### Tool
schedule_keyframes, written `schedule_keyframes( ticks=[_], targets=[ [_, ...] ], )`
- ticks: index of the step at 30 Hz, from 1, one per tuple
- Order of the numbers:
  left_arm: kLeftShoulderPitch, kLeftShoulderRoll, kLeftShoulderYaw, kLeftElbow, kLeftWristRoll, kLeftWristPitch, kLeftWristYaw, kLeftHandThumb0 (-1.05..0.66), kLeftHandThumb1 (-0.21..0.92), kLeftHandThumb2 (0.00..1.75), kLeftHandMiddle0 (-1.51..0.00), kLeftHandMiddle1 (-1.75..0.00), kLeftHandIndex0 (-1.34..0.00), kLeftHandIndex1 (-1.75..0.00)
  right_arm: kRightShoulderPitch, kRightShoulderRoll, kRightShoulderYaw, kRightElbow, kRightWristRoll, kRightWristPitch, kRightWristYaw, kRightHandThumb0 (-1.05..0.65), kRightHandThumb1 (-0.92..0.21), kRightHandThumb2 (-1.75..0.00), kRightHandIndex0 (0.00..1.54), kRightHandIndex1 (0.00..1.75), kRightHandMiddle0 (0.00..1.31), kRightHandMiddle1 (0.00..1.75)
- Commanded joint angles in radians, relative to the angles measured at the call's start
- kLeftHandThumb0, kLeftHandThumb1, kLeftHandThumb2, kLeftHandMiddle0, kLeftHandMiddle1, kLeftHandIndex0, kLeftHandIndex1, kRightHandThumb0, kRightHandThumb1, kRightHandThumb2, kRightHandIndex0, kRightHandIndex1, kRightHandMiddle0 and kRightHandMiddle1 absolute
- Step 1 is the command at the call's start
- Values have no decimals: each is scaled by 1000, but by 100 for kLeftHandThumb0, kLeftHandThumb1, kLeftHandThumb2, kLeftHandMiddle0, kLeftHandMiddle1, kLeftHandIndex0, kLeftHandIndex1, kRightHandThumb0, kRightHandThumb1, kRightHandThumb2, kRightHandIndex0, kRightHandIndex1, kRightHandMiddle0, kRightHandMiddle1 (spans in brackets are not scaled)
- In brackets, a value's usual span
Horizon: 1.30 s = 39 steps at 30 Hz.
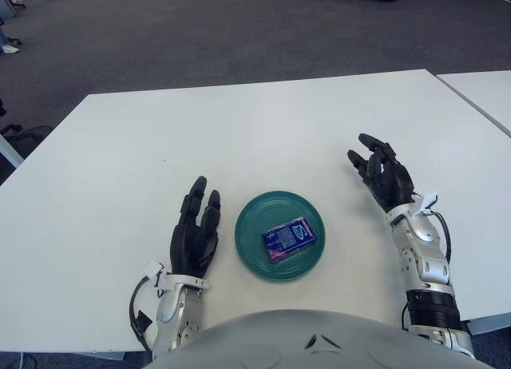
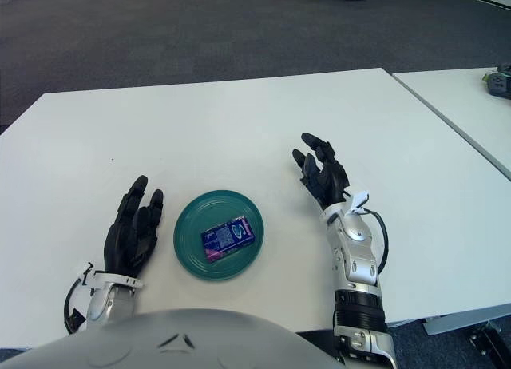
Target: Put the gum into the plate.
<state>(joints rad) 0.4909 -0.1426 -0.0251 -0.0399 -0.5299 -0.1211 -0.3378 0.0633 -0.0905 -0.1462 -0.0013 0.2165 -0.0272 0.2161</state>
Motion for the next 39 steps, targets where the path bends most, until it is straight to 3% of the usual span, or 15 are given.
schedule_keyframes(
  ticks=[1,15,25,29,34,39],
  targets=[
    [15,-11,-3,9,0,20,-3,-84,92,14,-7,0,0,-45,25,23,25,16,-13,-24,0,-84,-92,-65,45,6,0,75],
    [47,-23,-18,-43,40,14,41,-84,92,18,-5,0,0,-36,81,20,60,72,-58,-45,-1,-83,-92,-66,38,1,0,60],
    [66,-22,-43,-76,123,-18,108,-87,92,21,0,0,0,-32,140,33,99,44,-92,-47,-17,-76,-92,-69,33,1,0,52],
    [69,-14,-64,-98,201,-23,156,-88,92,27,0,0,0,-25,164,39,123,55,-139,-79,-50,-78,-92,-74,37,2,0,58],
    [74,-16,-73,-107,217,-25,174,-89,92,31,0,0,0,-19,168,47,146,87,-184,-91,-92,-82,-92,-80,37,2,0,59],
    [85,-21,-89,-121,229,-32,189,-93,92,37,0,0,0,-16,179,65,172,113,-239,-91,-150,-88,-92,-85,26,0,0,47]
  ],
)
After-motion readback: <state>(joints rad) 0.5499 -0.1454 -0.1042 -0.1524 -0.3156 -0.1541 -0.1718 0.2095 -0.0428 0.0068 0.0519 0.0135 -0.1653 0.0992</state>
